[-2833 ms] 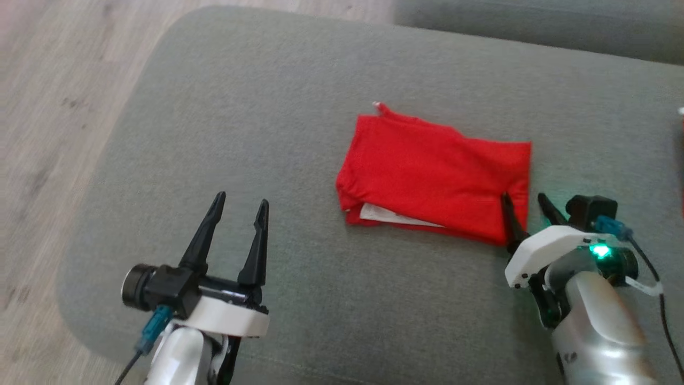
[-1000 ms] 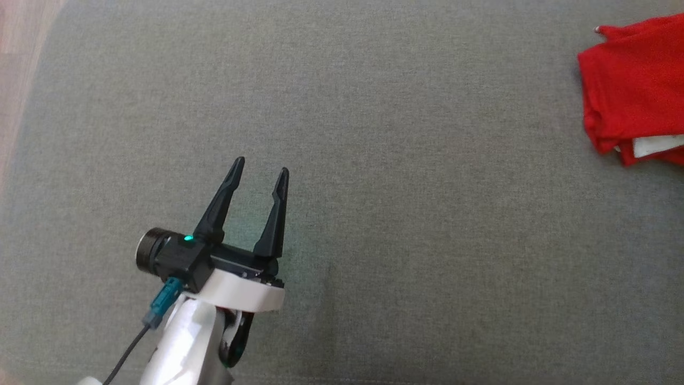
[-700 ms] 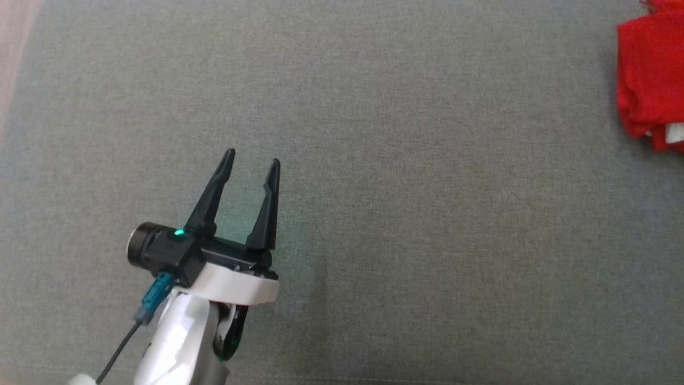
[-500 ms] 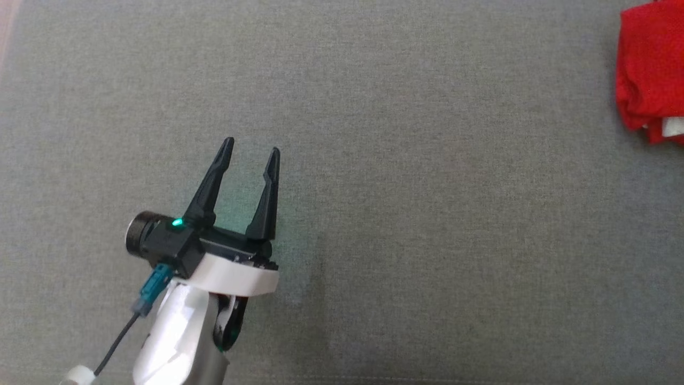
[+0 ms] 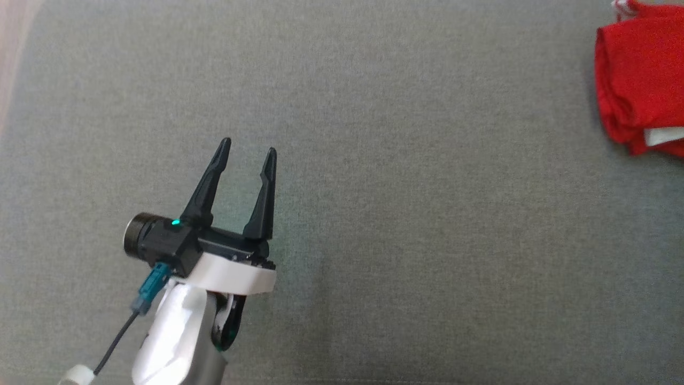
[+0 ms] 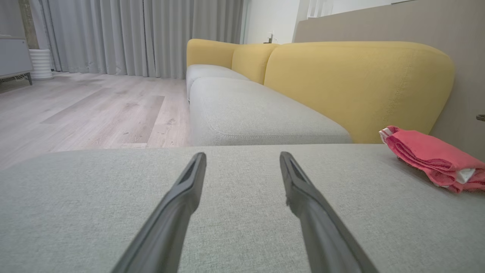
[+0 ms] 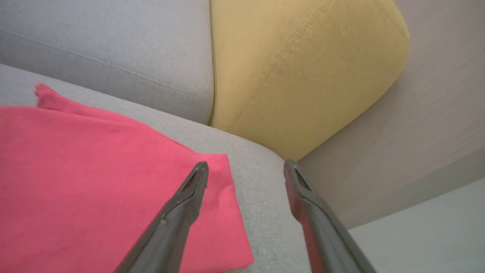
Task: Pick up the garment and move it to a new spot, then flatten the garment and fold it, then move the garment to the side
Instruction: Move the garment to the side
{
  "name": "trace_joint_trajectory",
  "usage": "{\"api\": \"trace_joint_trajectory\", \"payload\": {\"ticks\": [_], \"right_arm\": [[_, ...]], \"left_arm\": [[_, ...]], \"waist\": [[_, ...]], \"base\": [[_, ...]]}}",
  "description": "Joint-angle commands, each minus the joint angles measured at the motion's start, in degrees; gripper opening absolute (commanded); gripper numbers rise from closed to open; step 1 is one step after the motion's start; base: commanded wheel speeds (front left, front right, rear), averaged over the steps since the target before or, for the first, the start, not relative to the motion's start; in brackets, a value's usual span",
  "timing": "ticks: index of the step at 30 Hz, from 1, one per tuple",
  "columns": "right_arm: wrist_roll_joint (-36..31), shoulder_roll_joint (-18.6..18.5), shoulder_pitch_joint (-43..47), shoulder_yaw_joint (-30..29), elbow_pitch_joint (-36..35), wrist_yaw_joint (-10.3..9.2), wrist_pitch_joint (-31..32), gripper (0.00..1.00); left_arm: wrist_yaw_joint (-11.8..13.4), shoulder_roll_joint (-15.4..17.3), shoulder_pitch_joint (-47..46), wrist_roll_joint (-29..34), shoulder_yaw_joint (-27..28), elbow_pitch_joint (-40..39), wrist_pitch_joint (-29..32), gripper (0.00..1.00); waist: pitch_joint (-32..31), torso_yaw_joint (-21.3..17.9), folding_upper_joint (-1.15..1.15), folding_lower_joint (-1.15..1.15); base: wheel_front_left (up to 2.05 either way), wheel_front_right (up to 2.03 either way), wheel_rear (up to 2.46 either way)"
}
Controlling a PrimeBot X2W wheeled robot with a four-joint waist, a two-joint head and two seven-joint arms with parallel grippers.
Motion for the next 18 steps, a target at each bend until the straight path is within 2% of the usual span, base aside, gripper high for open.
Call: {"api": "trace_joint_trajectory", "payload": {"ticks": [1, 6, 9, 13, 14, 15, 18], "right_arm": [[0.46, 1.29, 1.01, 0.79, -4.37, -0.11, -1.1, 1.0], [4.68, 8.62, 2.77, 2.29, -9.83, -0.11, -5.02, 1.0], [8.44, 13.49, 5.57, 5.11, -13.5, -0.11, -8.41, 1.0], [13.37, 19.52, 10.78, 9.96, -18.38, -0.11, -13.28, 1.0], [13.37, 19.52, 10.78, 9.96, -18.38, -0.11, -13.28, 1.0], [15.89, 22.45, 13.72, 11.68, -20.35, -0.11, -15.62, 1.0], [19.21, 25.25, 18.36, 13.84, -22.36, -0.11, -18.72, 1.0]], "left_arm": [[0.08, 0.35, 0.5, -0.2, 2.61, -1.51, -0.29, 1.0], [0.08, 0.35, 3.16, 0.25, 3.94, -1.61, -0.29, 1.0], [0.08, 0.35, 4.9, 0.64, 4.96, -1.88, -0.29, 1.0], [0.23, 0.35, 7.24, 0.83, 6.65, -2.41, -0.29, 1.0], [0.23, 0.35, 7.24, 0.83, 6.65, -2.41, -0.29, 1.0], [0.4, 0.35, 8.41, 0.35, 7.45, -2.52, -0.29, 1.0], [0.52, 0.35, 9.91, 0.45, 8.27, -2.82, -0.29, 1.0]], "waist": [[-3.6, -0.35, 0.0, 0.0], [-9.01, -0.89, 0.0, 0.0], [-12.08, -1.27, 0.0, 0.0], [-15.21, -1.87, 0.0, 0.0], [-15.21, -1.87, 0.0, 0.0], [-16.34, -2.13, 0.0, 0.0], [-17.32, -2.26, 0.0, 0.0]], "base": [[0.0, 0.0, 0.0], [0.0, 0.0, 0.0], [0.0, 0.0, 0.0], [0.0, 0.0, 0.0], [0.0, 0.0, 0.0], [0.0, 0.0, 0.0], [0.0, 0.0, 0.0]]}}
